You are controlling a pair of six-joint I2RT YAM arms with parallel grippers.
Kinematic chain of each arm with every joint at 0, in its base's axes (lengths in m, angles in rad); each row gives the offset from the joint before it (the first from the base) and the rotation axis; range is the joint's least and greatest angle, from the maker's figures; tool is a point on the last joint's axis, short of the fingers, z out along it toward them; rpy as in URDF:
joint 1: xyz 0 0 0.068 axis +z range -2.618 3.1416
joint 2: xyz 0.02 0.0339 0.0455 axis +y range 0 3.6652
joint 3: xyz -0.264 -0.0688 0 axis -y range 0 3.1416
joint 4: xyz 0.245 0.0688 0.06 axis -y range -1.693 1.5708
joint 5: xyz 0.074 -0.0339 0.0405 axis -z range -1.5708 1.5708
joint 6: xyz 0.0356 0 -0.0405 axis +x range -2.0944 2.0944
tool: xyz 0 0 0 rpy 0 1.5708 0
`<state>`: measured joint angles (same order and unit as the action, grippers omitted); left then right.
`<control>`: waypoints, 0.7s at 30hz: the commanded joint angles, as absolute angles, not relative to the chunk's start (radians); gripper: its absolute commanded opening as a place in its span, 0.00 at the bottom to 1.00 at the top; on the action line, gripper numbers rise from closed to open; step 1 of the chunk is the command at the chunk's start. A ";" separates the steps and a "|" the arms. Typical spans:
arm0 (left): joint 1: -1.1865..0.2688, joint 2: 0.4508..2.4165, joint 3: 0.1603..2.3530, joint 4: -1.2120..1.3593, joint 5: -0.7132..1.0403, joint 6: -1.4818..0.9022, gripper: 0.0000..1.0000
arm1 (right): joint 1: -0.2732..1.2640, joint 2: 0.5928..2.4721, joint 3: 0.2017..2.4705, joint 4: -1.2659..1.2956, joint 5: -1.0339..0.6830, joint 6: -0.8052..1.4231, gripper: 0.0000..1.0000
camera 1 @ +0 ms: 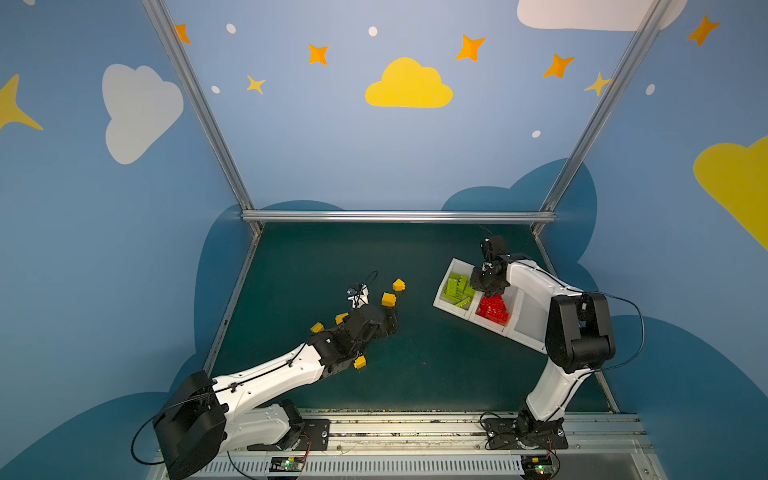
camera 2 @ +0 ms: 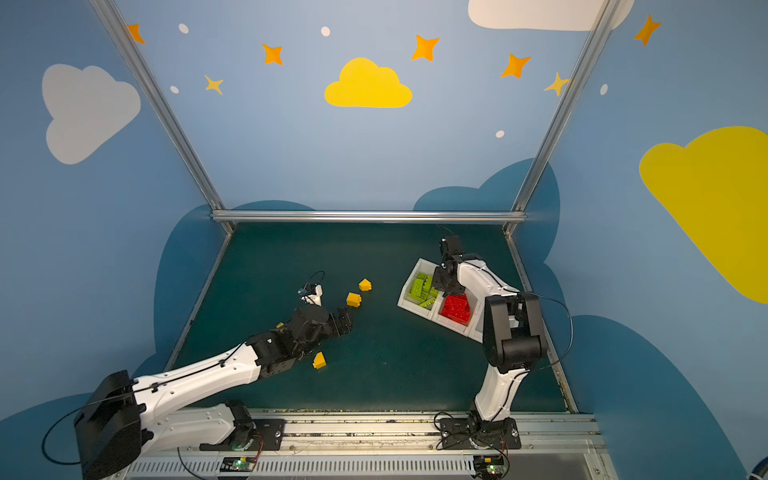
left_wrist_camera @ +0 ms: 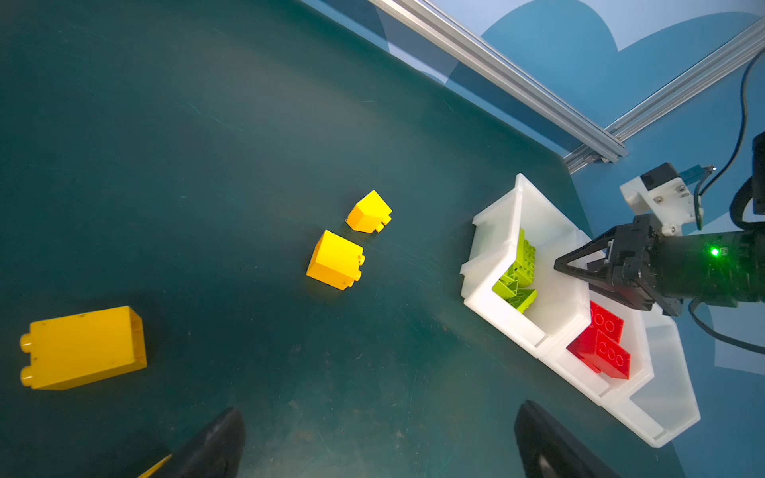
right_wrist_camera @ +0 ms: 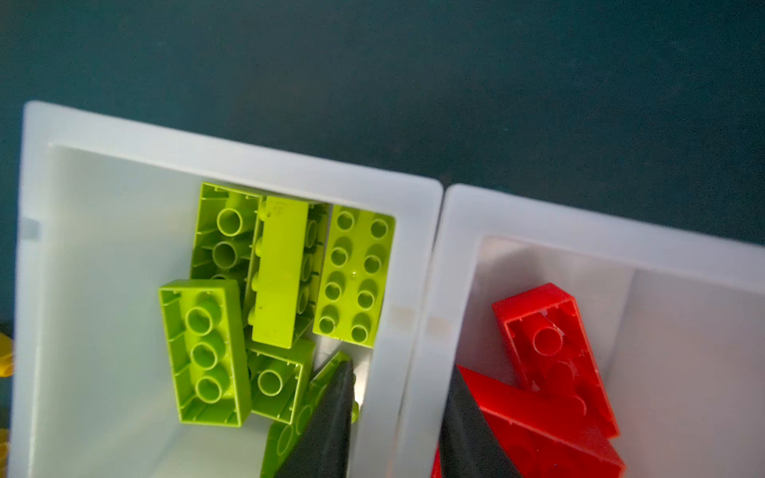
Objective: Sort the legos into containers by color
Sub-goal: 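Lower the red brick into the middle compartment and open the right gripper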
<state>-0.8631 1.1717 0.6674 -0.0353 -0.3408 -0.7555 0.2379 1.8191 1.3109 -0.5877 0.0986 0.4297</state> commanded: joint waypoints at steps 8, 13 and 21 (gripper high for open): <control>-0.838 1.107 0.622 -0.078 -0.368 -0.750 1.00 | 0.366 1.865 1.386 -0.614 0.091 0.467 0.31; -0.829 1.070 0.595 -0.099 -0.380 -0.754 1.00 | 0.409 1.878 1.412 -0.620 0.095 0.479 0.31; -0.776 1.068 0.599 -0.119 -0.318 -0.688 1.00 | 0.426 1.856 1.452 -0.641 0.088 0.467 0.46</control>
